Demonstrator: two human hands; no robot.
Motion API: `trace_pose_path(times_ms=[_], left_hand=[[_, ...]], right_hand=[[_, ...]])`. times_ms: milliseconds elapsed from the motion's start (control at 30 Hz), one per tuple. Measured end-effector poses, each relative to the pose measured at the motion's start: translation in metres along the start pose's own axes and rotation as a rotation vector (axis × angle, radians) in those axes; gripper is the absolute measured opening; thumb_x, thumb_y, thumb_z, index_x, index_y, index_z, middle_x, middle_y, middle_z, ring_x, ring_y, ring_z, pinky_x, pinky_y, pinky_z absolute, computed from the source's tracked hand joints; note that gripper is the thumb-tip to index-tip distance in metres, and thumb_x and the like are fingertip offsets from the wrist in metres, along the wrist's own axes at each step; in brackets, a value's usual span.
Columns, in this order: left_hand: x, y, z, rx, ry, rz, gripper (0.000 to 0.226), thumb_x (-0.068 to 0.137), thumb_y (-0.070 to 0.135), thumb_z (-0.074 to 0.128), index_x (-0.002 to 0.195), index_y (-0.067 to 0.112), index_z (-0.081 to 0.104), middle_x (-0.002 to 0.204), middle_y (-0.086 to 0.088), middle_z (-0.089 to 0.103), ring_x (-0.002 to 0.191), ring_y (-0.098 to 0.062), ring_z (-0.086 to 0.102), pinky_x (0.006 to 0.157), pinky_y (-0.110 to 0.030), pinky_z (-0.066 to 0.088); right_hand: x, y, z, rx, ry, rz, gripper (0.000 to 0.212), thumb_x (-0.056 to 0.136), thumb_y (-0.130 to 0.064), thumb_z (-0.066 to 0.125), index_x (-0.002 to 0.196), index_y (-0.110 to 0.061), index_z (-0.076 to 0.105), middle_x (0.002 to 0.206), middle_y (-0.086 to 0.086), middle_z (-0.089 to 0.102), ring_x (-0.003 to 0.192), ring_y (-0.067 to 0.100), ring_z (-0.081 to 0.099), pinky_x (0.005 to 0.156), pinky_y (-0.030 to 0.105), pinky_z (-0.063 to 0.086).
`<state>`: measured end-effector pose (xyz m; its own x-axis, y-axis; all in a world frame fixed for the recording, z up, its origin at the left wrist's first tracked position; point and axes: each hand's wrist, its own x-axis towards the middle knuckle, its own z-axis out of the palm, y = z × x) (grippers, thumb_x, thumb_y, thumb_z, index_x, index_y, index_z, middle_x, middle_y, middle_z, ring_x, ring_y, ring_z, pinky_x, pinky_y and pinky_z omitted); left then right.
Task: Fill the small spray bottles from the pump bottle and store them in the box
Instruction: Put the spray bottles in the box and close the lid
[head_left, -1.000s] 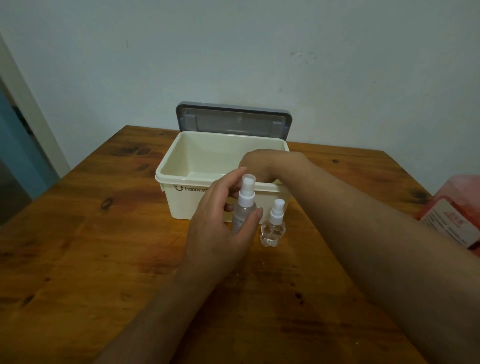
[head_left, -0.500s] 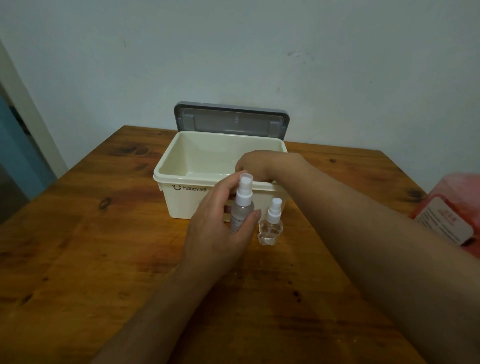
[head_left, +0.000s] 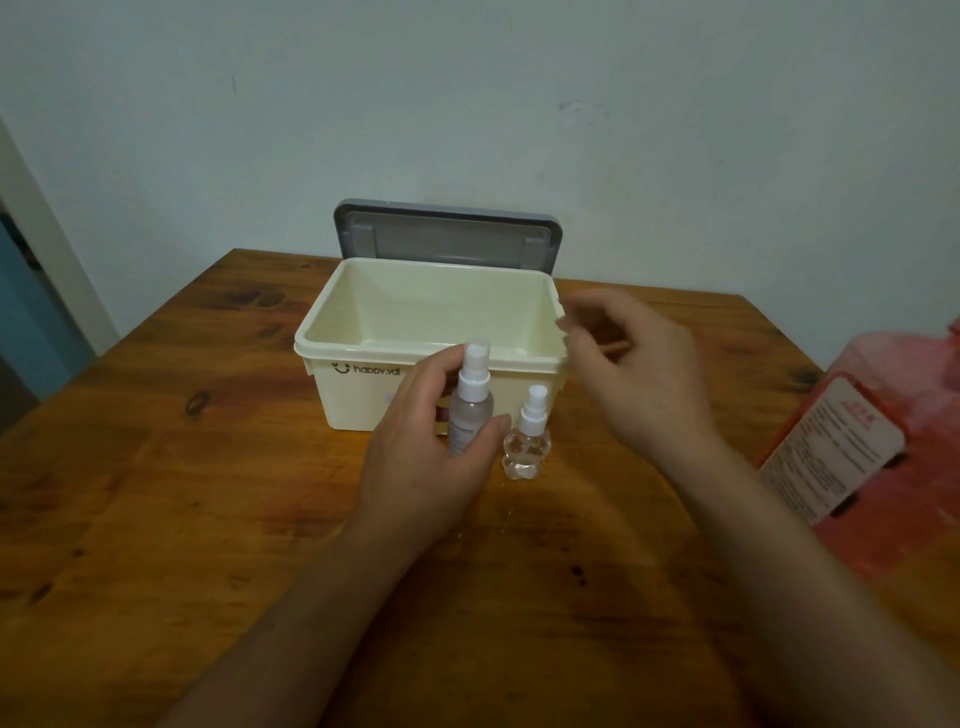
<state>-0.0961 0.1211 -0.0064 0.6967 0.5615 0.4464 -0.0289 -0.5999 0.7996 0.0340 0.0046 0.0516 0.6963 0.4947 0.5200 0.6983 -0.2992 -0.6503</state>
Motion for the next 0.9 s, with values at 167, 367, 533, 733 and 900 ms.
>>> trace_pose_path(times_ms=[167,367,533,733,900], left_hand=[[-0.001,0.001,0.000,0.011,0.018,0.000,0.057,0.081,0.026,0.074,0.125,0.039,0.040,0.116,0.022,0.047,0.103,0.002,0.050,0.081,-0.010,0.041],[-0.003,0.001,-0.001,0.031,0.046,-0.012,0.055,0.080,0.024,0.075,0.124,0.035,0.044,0.114,0.022,0.046,0.103,0.002,0.051,0.080,-0.010,0.042],[-0.004,0.001,-0.003,0.056,0.015,-0.050,0.053,0.080,0.029,0.075,0.124,0.035,0.046,0.115,0.018,0.050,0.098,0.001,0.051,0.077,-0.010,0.040],[-0.004,0.003,-0.002,0.066,-0.055,-0.111,0.052,0.081,0.033,0.074,0.122,0.038,0.043,0.109,0.023,0.047,0.089,0.006,0.049,0.068,-0.005,0.032],[-0.004,-0.001,-0.002,0.055,-0.094,-0.146,0.051,0.081,0.032,0.073,0.123,0.036,0.044,0.108,0.022,0.049,0.096,0.001,0.047,0.069,-0.007,0.035]], right_hand=[[-0.046,0.021,-0.011,0.100,0.094,0.083,0.026,0.091,-0.010,0.057,0.107,-0.029,0.066,0.104,-0.022,0.062,0.099,-0.010,0.057,0.076,0.004,0.045],[-0.065,0.030,0.004,0.047,-0.239,0.245,0.031,0.089,-0.021,0.067,0.117,-0.033,0.061,0.102,-0.020,0.062,0.090,-0.006,0.059,0.071,0.013,0.048],[-0.062,0.027,0.014,-0.015,-0.326,0.230,0.046,0.084,-0.034,0.072,0.126,-0.036,0.054,0.105,-0.025,0.059,0.096,-0.006,0.056,0.079,0.019,0.052],[-0.058,0.027,0.019,-0.020,-0.360,0.190,0.040,0.083,-0.038,0.072,0.119,-0.042,0.056,0.105,-0.025,0.061,0.097,-0.010,0.055,0.078,0.019,0.049],[-0.058,0.027,0.017,0.051,-0.353,0.170,0.030,0.081,-0.037,0.073,0.101,-0.049,0.054,0.097,-0.027,0.062,0.093,-0.016,0.056,0.073,0.015,0.049]])
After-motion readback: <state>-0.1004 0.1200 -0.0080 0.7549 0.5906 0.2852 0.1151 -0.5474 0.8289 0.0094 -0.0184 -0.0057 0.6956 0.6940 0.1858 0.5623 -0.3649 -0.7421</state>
